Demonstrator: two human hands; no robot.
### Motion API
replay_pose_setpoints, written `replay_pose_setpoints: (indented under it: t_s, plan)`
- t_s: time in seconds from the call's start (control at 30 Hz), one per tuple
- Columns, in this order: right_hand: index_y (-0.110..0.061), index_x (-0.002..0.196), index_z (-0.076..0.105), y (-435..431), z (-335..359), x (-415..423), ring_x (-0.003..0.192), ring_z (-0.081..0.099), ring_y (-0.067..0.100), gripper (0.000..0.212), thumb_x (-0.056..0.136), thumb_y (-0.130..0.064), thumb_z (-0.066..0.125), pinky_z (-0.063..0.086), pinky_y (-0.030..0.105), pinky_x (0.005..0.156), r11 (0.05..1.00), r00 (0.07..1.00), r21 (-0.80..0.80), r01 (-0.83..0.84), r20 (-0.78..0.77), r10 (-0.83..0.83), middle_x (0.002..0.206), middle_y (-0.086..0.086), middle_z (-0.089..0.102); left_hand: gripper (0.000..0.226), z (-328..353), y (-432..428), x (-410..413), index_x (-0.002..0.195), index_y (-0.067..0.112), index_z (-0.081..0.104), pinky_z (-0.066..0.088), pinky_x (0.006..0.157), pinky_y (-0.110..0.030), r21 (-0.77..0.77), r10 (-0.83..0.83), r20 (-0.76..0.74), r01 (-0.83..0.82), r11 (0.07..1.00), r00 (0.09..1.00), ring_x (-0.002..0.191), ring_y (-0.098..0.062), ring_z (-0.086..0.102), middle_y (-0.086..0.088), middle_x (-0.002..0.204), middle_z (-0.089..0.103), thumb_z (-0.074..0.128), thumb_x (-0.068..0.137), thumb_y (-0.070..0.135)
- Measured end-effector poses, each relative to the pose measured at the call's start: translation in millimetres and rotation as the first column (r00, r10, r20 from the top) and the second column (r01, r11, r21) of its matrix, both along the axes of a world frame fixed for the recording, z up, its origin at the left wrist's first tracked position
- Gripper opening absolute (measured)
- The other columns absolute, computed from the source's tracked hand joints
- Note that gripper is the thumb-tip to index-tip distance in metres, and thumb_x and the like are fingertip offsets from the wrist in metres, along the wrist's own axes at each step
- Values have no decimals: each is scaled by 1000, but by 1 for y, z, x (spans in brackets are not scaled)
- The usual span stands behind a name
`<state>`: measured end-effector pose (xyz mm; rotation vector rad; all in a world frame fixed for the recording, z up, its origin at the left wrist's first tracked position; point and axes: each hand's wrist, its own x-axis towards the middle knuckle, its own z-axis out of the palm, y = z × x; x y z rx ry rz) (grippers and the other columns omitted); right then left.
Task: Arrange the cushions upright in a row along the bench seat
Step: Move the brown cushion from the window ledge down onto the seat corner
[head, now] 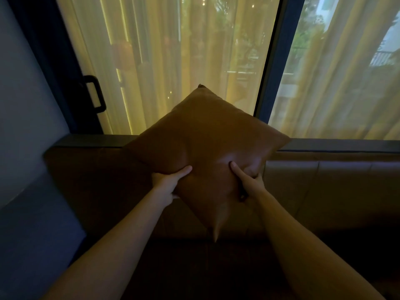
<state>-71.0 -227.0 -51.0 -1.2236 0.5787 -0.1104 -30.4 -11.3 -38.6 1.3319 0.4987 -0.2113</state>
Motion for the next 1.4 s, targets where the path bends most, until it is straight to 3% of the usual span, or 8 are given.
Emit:
replay_pose_setpoints:
  t_s: [0.1, 0.27, 0.47, 0.57, 0.77, 1.07, 1.23, 1.4]
  plan:
    - [-21, 143, 38, 10, -8, -26, 120, 57, 32, 137, 23, -56, 95, 49, 60, 96, 1000, 1000, 6, 8, 8, -8, 135, 6, 56, 115, -13, 9, -27, 151, 20, 25, 47, 95, -62, 11, 18, 37, -18, 1000, 999, 136, -38, 40, -10, 150, 40, 92, 58, 18]
    - [-20, 142, 42, 39, -32, -81, 118, 58, 32, 100, 56, -28, 93, 50, 55, 97, 998, 999, 41, 41, 23, -42, 132, 7, 58, 115, -47, 33, -84, 151, 22, 28, 48, 94, -61, 33, 24, 18, -25, 999, 1000, 133, -36, 44, -8, 147, 45, 93, 56, 19]
    - [-19, 141, 43, 85, -74, -146, 115, 60, 33, 103, 53, -24, 94, 51, 55, 96, 996, 997, 53, 66, -42, -63, 132, 10, 59, 112, -90, 76, -154, 152, 20, 25, 48, 91, -55, 35, 47, -54, -45, 998, 997, 134, -36, 43, -9, 149, 43, 91, 61, 16]
    - [-20, 141, 43, 114, -91, -181, 117, 60, 33, 119, 35, -33, 95, 49, 56, 97, 994, 994, 63, 84, -78, -79, 133, 9, 59, 116, -108, 101, -186, 153, 24, 23, 46, 95, -58, 45, 41, -66, -38, 998, 997, 136, -35, 41, -7, 150, 42, 91, 60, 15]
    - [-19, 142, 41, 153, -135, -235, 123, 55, 34, 95, 61, -19, 90, 46, 55, 101, 988, 980, 91, 128, -162, -113, 137, 10, 56, 116, -144, 141, -234, 154, 24, 20, 45, 95, -59, 86, -7, -111, 17, 996, 994, 137, -36, 39, -6, 152, 38, 90, 63, 17]
    - [-20, 144, 39, 174, -219, -271, 123, 54, 36, 105, 54, -24, 93, 45, 57, 102, 986, 942, 74, 147, -314, -117, 136, 11, 56, 110, -233, 160, -269, 152, 20, 24, 43, 97, -60, 122, -25, -231, 54, 991, 973, 136, -39, 40, -10, 151, 40, 89, 64, 19]
    - [-23, 144, 38, 174, -268, -262, 123, 53, 38, 113, 46, -26, 95, 44, 60, 101, 980, 914, 122, 155, -395, -96, 136, 11, 55, 115, -278, 159, -261, 154, 25, 17, 39, 100, -61, 83, -37, -291, 63, 995, 956, 139, -38, 36, -8, 154, 35, 89, 65, 17]
    - [-22, 145, 36, 165, -306, -243, 126, 51, 39, 103, 59, -20, 91, 43, 59, 103, 981, 886, 111, 158, -454, -91, 138, 12, 52, 114, -313, 154, -244, 154, 26, 18, 36, 102, -63, 38, -43, -343, 59, 997, 938, 139, -37, 36, -7, 154, 36, 89, 65, 16]
